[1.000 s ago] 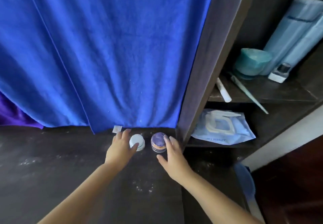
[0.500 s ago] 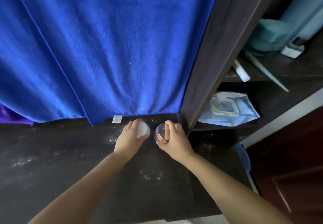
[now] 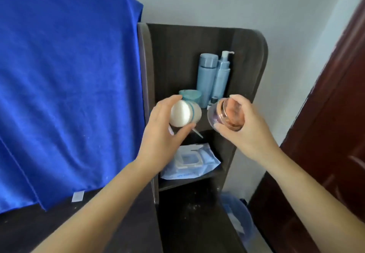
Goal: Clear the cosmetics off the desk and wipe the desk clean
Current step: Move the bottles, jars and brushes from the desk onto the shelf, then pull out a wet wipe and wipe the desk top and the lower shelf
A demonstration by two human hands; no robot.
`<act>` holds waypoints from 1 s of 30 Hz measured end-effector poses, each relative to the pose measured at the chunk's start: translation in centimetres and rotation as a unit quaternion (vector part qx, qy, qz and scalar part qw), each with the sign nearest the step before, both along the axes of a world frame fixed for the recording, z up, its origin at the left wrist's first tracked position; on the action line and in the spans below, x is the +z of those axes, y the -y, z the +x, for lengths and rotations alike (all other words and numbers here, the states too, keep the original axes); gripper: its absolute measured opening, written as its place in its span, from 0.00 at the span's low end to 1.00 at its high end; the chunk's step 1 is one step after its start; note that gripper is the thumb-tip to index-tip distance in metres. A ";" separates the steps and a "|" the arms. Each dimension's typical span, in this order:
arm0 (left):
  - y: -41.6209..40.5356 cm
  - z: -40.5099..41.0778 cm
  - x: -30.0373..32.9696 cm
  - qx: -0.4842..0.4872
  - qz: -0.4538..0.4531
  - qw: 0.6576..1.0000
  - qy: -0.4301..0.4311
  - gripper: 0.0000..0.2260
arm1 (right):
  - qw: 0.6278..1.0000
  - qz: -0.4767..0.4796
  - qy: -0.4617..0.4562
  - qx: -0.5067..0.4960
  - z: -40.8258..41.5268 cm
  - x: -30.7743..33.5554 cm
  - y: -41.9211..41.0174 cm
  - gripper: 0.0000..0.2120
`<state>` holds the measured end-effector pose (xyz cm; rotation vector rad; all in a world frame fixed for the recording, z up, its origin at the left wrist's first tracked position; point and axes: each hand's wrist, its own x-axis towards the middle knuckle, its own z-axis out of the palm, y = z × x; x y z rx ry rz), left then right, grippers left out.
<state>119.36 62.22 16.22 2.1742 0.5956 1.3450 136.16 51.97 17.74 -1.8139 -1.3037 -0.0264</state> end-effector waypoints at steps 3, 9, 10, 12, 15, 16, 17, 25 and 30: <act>-1.9 5.2 0.9 0.034 -0.009 0.996 -0.077 0.25 | 0.999 -0.039 -0.012 -0.018 3.7 0.7 -2.5 0.26; -4.4 10.3 -0.2 0.138 -0.018 0.954 -0.266 0.24 | 0.988 -0.149 0.016 -0.026 7.1 -1.9 -6.8 0.31; -4.5 10.5 -0.4 0.144 -0.012 0.951 -0.273 0.24 | 0.988 -0.149 0.020 -0.030 7.4 -2.3 -7.2 0.33; -4.8 10.7 -0.8 0.154 -0.002 0.949 -0.274 0.24 | 0.990 -0.132 0.035 -0.035 7.6 -2.9 -7.5 0.33; -4.5 10.8 -0.9 0.176 -0.003 0.943 -0.283 0.25 | 0.992 -0.120 0.037 -0.023 7.9 -3.5 -7.4 0.34; -4.2 10.7 -0.7 0.191 0.010 0.936 -0.295 0.26 | 0.993 -0.107 0.035 -0.015 7.9 -3.6 -7.0 0.35; -3.8 10.4 -0.4 0.211 0.037 0.929 -0.301 0.27 | 0.996 -0.078 0.035 -0.004 7.9 -3.7 -6.5 0.35; 3.6 5.6 -8.9 0.013 0.170 0.981 -0.096 0.02 | 0.986 -0.006 0.042 0.159 7.1 -11.7 -2.3 0.12; -0.4 8.1 -17.7 0.185 -0.255 0.932 -0.178 0.11 | 0.950 -0.277 0.013 0.147 7.6 -19.1 -7.6 0.10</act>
